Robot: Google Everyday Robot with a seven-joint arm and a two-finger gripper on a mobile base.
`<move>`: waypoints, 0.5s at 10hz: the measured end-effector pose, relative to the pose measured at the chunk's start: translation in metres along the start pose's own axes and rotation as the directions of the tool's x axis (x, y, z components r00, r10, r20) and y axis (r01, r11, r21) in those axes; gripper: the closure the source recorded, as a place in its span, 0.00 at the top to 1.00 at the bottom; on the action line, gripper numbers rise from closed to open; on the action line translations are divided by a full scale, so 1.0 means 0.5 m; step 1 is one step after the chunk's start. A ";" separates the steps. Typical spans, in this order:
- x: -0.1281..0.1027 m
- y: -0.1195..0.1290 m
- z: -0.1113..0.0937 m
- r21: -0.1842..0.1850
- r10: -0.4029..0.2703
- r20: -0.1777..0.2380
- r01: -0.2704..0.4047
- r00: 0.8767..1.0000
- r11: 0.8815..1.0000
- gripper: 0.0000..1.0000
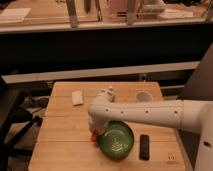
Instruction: Place the pepper in the ceramic bowl
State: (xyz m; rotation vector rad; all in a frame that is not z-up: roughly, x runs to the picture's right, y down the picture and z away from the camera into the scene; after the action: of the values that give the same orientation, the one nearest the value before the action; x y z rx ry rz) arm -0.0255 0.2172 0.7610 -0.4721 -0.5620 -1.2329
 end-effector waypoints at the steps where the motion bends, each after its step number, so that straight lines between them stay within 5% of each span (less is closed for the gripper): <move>1: 0.005 0.017 -0.005 0.001 0.012 -0.001 -0.012 1.000 1.000 0.02; 5: 0.010 0.040 -0.011 0.020 0.036 0.000 -0.036 0.999 0.999 0.02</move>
State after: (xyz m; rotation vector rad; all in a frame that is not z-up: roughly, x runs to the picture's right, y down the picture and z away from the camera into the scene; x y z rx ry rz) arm -0.0043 0.2154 0.7594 -0.4636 -0.5630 -1.1922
